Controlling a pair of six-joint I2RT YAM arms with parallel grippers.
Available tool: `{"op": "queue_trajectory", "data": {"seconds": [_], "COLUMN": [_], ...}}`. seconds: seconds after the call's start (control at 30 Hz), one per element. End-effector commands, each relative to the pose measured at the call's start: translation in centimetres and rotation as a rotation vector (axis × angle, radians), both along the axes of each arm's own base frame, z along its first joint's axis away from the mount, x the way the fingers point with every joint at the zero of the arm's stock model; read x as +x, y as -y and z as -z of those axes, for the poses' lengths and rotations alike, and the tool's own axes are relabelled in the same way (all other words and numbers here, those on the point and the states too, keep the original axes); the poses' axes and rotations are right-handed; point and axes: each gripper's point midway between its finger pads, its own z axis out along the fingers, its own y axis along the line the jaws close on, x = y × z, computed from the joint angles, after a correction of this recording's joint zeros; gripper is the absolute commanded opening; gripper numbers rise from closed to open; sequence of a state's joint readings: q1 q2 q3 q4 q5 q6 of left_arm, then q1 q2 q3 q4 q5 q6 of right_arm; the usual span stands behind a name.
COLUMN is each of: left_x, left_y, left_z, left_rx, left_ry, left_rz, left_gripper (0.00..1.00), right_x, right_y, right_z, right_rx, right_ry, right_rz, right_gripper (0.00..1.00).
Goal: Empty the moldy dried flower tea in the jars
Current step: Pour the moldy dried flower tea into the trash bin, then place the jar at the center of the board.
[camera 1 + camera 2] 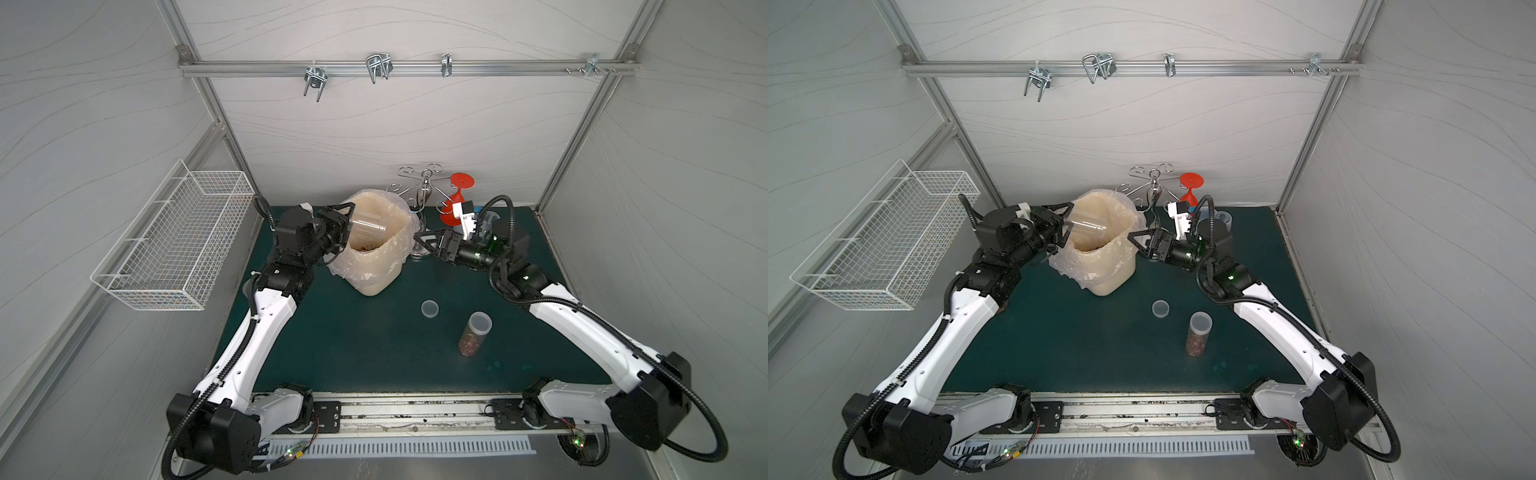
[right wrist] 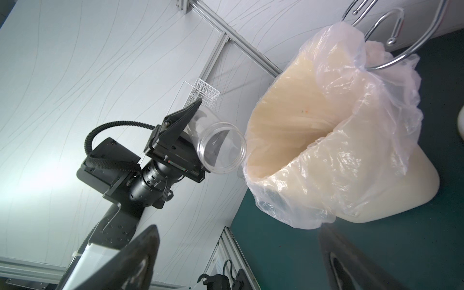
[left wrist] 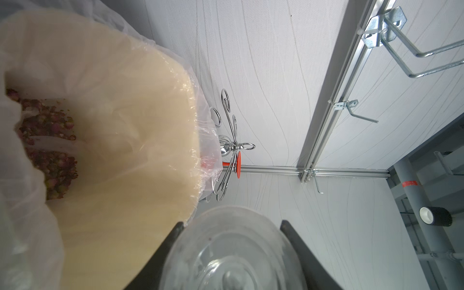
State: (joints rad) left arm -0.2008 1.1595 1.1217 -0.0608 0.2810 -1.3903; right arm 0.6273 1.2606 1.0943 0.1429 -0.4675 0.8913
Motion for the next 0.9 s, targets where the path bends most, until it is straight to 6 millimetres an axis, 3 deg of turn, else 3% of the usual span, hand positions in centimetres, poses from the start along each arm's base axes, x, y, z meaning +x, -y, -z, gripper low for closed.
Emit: {"op": "queue_trajectory", "data": {"seconds": [0.0, 0.6, 0.87], "left_x": [-0.9, -1.4, -1.3], "left_y": [0.4, 0.5, 0.7], "left_z": [-3.5, -3.3, -3.1], "left_rx": [-0.125, -0.158, -0.185], "left_ry": [0.082, 0.082, 0.075], "left_rz": [0.028, 0.036, 0.047], "left_gripper": [0.00, 0.00, 0.00], "right_x": [0.2, 1.0, 1.0], "right_y": [-1.2, -6.7, -8.7], "right_z": [-3.1, -4.4, -4.3], "right_rx": [0.078, 0.149, 0.182], "right_ry": [0.039, -0.008, -0.036], "right_rz": [-0.004, -0.095, -0.129], "right_gripper": [0.99, 0.99, 0.93]}}
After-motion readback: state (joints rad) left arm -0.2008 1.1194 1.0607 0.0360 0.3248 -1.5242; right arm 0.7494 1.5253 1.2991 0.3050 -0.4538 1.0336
